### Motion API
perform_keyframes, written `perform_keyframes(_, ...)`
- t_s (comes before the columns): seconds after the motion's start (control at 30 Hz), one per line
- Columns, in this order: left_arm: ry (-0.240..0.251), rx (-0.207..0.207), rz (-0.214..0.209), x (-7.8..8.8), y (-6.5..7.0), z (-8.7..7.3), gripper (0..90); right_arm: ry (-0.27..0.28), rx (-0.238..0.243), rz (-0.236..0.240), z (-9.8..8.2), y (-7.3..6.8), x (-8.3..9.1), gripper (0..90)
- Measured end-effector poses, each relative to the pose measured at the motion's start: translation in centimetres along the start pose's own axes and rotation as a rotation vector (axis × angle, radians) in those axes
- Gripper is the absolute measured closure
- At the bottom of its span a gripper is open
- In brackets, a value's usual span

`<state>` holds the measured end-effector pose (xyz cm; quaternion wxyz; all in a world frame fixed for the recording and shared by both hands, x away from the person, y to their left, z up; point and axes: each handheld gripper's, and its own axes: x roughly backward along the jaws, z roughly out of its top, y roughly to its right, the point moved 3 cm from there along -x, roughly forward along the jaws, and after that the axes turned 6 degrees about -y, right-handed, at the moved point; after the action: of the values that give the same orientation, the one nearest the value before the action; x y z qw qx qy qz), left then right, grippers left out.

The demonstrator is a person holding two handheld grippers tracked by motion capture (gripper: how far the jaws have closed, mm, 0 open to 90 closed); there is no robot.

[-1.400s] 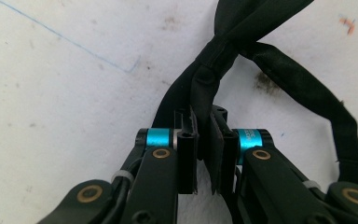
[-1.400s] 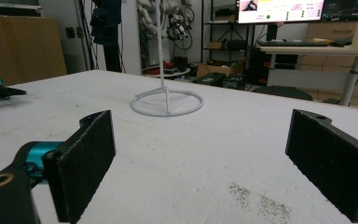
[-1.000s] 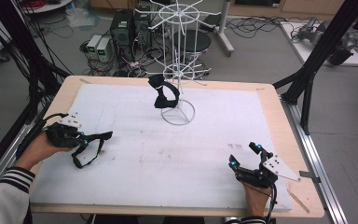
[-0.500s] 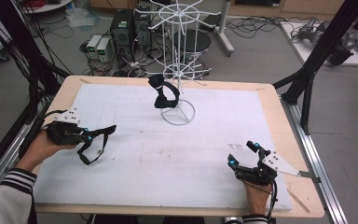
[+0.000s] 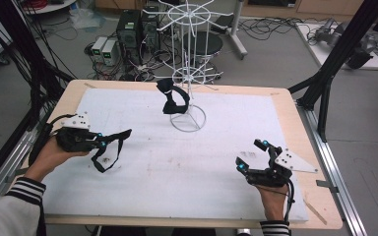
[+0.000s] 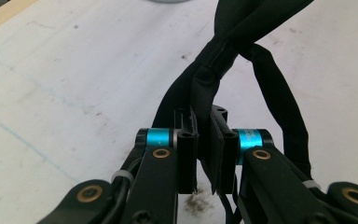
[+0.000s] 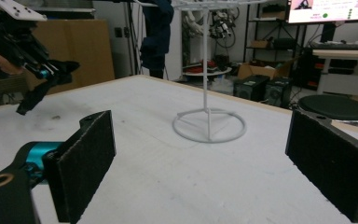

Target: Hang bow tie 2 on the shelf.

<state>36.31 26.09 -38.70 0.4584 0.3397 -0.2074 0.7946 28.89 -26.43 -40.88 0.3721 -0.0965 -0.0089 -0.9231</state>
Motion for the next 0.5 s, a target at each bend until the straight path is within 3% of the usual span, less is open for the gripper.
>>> perform_keyframes(0.33, 0.056, -0.022, -0.03, -0.2, 1.5, 1.7, 82.7, 0.007, 0.007, 0.14, 2.4, -0.7, -1.3, 7.5)
perform_keyframes(0.5, 0.081, -0.022, -0.037, -0.1, 2.0, 2.2, 82.8, -0.033, 0.033, 0.22, 3.4, -1.7, -2.2, 7.5)
